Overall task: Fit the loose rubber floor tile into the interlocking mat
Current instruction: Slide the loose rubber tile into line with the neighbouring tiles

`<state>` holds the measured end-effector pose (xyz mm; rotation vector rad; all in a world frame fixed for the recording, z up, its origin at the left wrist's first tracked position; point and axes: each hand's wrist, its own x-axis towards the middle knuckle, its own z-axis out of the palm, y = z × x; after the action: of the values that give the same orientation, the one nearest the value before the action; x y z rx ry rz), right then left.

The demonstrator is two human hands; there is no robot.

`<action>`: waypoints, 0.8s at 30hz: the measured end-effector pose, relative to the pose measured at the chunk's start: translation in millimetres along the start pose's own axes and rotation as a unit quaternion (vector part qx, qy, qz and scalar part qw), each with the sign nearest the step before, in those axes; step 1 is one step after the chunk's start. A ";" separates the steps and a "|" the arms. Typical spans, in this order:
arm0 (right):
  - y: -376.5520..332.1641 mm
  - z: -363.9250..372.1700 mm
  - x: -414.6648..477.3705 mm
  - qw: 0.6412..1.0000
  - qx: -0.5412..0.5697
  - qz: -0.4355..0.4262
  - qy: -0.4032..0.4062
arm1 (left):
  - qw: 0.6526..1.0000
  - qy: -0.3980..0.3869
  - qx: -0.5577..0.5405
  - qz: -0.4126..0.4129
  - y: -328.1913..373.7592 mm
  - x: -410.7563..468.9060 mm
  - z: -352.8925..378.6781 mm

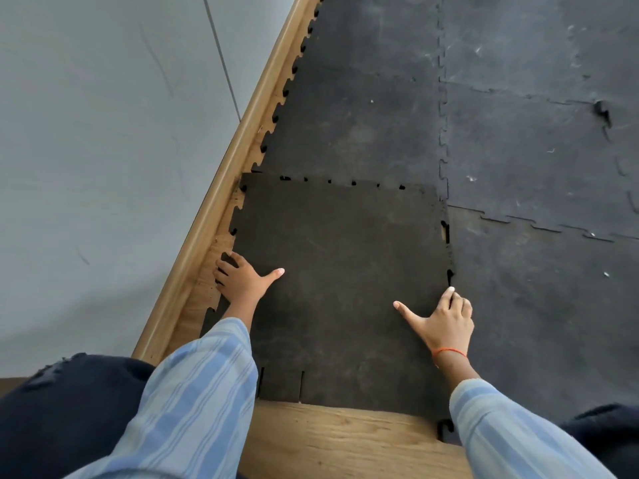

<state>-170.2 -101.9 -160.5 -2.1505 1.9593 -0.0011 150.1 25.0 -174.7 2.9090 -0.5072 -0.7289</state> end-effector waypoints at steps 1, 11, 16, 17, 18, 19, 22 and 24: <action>0.1 2.0 -6.0 1.000 0.012 0.006 0.008 | 1.000 0.003 -0.001 0.003 -2.0 0.9 0.3; -9.9 13.0 -38.2 0.998 0.041 0.050 0.013 | 1.000 0.000 -0.010 0.016 -2.6 16.4 -6.5; -9.8 13.2 -40.6 0.996 0.059 0.059 0.016 | 1.000 -0.001 -0.009 0.019 -3.0 18.9 -6.3; -10.0 12.2 -40.6 0.996 0.061 0.059 0.012 | 1.000 -0.001 -0.008 0.019 -3.3 19.2 -6.1; -9.8 11.6 -41.4 0.996 0.060 0.058 0.011 | 1.000 -0.001 -0.008 0.020 -3.9 19.2 -5.8; -8.9 11.9 -42.3 0.997 0.057 0.056 0.012 | 1.000 -0.001 -0.007 0.021 -4.4 18.5 -5.8; -7.3 11.5 -44.4 0.998 0.038 0.048 0.013 | 1.000 -0.008 0.005 0.022 -4.6 17.3 -6.3; -9.5 6.7 -40.0 0.999 0.011 0.049 -0.010 | 1.000 -0.017 0.018 0.018 -2.7 15.3 -5.8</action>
<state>-164.1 -60.7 -159.3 -2.0307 2.0423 0.0156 166.3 22.4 -176.9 2.9162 -0.5802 -0.7721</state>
